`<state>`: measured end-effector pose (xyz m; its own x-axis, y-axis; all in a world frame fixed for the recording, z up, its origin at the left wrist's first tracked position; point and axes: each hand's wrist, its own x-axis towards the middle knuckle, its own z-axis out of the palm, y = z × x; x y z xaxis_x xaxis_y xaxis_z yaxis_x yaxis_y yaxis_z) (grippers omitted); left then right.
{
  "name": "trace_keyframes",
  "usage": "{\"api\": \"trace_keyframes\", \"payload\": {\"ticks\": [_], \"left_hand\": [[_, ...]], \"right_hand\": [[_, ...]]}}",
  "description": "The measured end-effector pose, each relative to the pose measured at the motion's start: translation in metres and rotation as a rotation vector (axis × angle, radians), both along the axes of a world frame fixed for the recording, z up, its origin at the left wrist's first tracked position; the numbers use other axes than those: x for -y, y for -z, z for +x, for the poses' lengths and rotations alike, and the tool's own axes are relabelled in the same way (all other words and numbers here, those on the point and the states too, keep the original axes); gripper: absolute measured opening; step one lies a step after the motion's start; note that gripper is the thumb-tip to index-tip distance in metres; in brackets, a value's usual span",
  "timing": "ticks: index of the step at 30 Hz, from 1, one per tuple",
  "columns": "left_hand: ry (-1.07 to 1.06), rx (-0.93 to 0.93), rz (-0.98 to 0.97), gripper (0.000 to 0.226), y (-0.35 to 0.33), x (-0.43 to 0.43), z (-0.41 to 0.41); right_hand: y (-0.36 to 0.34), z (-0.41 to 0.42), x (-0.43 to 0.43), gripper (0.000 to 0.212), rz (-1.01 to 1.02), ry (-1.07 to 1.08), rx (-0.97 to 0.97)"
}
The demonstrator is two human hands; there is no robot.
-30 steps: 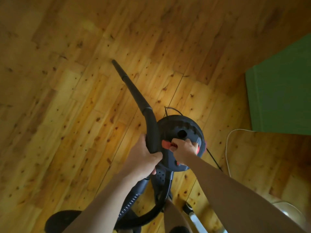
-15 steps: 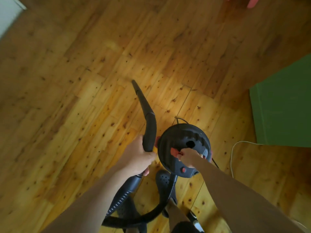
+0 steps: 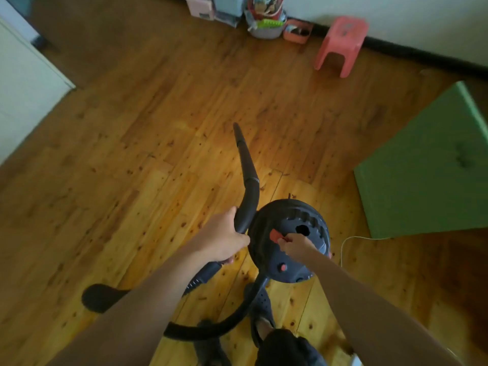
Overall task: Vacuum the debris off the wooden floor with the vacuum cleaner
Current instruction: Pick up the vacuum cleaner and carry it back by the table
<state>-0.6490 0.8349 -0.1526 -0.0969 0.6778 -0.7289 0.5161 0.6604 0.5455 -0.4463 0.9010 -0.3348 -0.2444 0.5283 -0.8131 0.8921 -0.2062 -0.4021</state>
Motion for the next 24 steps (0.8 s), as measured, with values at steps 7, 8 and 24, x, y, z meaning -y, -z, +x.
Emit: {"api": "trace_keyframes", "payload": {"ticks": [7, 8, 24], "left_hand": [[0.115, 0.018, 0.099, 0.079, -0.084, -0.014, 0.029], [0.132, 0.021, 0.114, 0.080, -0.091, -0.013, 0.034], [0.471, 0.193, 0.231, 0.029, -0.177, 0.036, 0.044]], "right_hand": [[-0.101, 0.040, -0.002, 0.033, 0.131, 0.149, 0.003], [-0.112, 0.046, 0.002, 0.033, 0.144, 0.173, 0.007], [-0.233, 0.113, 0.107, 0.040, 0.405, 0.608, 0.089]]}}
